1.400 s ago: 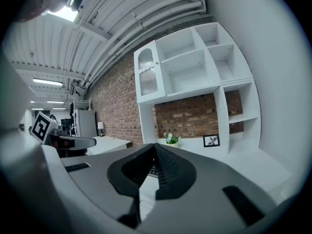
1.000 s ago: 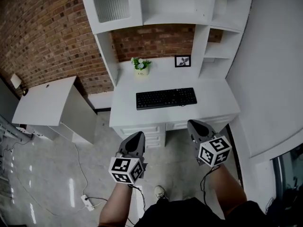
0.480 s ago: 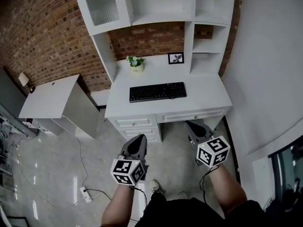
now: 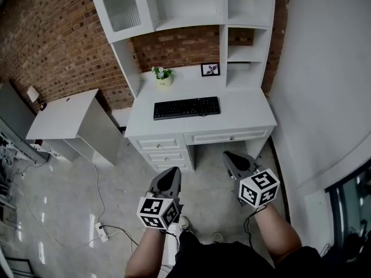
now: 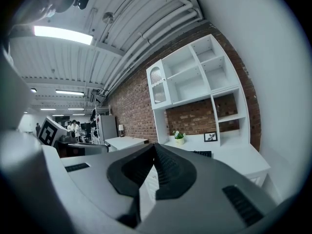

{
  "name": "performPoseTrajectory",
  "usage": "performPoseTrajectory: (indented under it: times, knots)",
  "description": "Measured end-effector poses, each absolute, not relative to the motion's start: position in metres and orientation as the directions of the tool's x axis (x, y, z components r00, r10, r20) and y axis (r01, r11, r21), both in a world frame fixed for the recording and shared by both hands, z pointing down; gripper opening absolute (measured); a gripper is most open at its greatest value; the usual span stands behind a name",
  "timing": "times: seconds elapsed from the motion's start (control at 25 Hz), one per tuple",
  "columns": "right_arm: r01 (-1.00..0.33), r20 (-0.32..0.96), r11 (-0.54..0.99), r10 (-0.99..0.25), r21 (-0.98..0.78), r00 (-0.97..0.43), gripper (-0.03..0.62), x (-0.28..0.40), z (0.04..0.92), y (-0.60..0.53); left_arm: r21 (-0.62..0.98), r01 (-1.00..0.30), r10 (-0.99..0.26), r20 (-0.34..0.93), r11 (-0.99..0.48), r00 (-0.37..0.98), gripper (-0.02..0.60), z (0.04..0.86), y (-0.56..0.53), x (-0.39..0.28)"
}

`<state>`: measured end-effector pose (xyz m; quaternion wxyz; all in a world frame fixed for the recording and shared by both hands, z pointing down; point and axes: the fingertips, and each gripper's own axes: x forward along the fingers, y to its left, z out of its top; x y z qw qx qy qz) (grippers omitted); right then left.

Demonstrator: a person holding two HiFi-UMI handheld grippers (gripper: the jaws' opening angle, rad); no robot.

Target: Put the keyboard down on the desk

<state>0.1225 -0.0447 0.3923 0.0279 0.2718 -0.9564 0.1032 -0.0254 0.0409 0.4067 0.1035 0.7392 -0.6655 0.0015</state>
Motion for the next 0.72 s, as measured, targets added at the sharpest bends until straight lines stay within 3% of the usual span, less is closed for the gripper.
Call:
performPoseTrajectory:
  times: [0.72]
  knots:
    - [-0.495, 0.099, 0.844, -0.485, -0.205, -0.869, 0.017, 0.144, 0.398, -0.018, 0.142, -0.988, -0.988, 0.131, -0.066, 0.085, 0.017, 0.407, 0.066, -0.001]
